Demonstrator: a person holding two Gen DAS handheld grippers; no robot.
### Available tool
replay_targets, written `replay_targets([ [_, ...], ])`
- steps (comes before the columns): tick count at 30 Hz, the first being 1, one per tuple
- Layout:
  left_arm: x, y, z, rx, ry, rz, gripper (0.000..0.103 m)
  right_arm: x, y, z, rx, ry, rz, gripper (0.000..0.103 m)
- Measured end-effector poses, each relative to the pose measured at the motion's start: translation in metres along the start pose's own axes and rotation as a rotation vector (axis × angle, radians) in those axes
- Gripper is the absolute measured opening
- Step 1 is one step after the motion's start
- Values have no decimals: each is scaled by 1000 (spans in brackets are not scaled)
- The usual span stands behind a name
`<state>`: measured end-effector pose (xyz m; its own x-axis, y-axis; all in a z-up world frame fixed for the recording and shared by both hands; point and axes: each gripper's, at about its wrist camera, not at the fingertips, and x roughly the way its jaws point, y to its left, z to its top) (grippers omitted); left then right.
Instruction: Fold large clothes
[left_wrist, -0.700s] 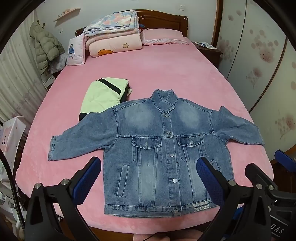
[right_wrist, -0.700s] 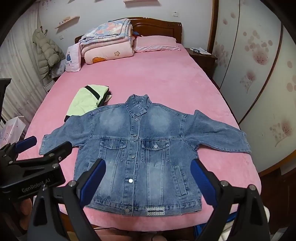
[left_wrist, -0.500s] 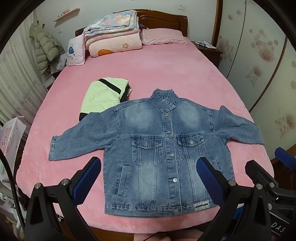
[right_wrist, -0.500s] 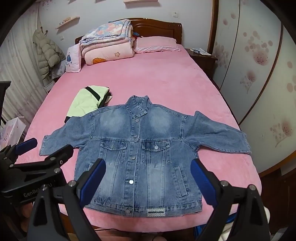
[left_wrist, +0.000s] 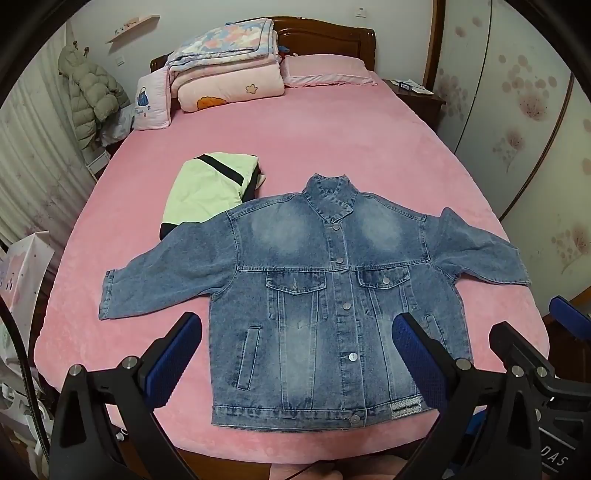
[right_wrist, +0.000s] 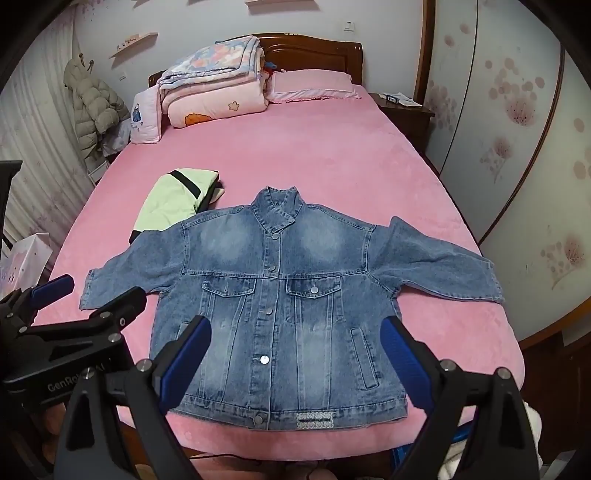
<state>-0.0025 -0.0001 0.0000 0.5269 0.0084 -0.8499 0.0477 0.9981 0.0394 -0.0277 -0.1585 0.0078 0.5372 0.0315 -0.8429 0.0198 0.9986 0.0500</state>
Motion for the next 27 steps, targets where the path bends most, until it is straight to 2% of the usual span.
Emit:
replay_targets([
  [27, 0, 6, -2, 4, 6, 5, 102, 3, 6, -3, -7, 9, 3, 93],
])
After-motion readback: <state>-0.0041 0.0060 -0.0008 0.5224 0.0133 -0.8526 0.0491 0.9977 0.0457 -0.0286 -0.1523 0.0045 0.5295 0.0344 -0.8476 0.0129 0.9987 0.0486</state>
